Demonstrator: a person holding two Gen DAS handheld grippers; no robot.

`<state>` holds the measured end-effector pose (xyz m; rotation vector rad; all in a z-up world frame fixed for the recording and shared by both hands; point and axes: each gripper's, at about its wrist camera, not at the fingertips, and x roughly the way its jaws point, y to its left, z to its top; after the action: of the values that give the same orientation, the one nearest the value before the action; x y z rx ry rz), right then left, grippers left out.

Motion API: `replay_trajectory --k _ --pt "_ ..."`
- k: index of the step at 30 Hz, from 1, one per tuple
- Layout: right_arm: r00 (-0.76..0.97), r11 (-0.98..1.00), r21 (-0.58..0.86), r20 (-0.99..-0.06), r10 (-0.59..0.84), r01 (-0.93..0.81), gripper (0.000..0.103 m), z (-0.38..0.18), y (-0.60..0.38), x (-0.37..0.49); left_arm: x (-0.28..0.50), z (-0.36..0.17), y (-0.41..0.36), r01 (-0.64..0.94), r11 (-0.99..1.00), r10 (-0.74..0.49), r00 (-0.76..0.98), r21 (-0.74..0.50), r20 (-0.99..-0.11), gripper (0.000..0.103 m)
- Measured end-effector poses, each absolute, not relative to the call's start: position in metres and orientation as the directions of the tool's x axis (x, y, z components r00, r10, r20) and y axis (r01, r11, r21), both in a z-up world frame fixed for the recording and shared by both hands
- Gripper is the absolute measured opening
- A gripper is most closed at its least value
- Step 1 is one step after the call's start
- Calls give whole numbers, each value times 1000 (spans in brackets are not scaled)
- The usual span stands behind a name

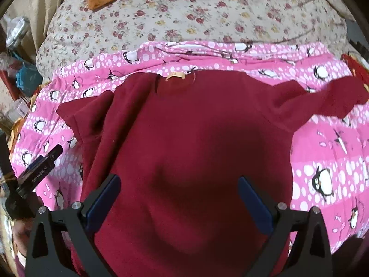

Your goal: Fold small clothes

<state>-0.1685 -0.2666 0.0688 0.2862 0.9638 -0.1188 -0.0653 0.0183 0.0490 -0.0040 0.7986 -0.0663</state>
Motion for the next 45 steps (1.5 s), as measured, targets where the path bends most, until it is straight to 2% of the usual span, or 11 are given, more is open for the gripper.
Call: replay_trajectory --k 8,14,18,25,29,32,35,37,38,41,45 --pt "581 964 170 -814 21 203 103 66 -265 -163 -65 47 17 66 998 -63 687 -23 -724 71" --pt "566 971 163 -824 36 176 103 59 -267 -154 -43 59 54 -13 991 -90 673 -133 -734 71" --pt "564 968 186 -824 60 169 103 56 -271 -146 -6 66 90 -129 970 -71 667 -208 -741 71" --pt "536 969 205 -838 102 137 103 41 -273 -134 74 51 109 -218 964 27 655 -155 -755 70" --pt "527 970 205 -843 107 131 103 35 -277 -125 117 28 107 -235 962 35 617 -141 -786 60" --pt "519 968 217 -846 120 129 103 31 -281 -120 143 12 106 -252 953 10 582 -169 -813 59" --pt "518 965 226 -846 127 132 103 29 -285 -117 158 -3 106 -278 943 -3 547 -185 -837 40" --pt "526 964 234 -840 132 130 103 29 -288 -116 161 -2 107 -269 939 -24 574 -216 -819 6" --pt "531 963 236 -837 133 131 103 29 -290 -116 161 0 107 -265 939 -30 576 -222 -817 0" --pt "544 962 230 -831 117 144 103 31 -297 -117 161 18 112 -219 934 -94 611 -282 -786 0" --pt "564 955 232 -821 91 183 103 36 -310 -121 143 77 112 -114 939 -156 702 -325 -695 0"
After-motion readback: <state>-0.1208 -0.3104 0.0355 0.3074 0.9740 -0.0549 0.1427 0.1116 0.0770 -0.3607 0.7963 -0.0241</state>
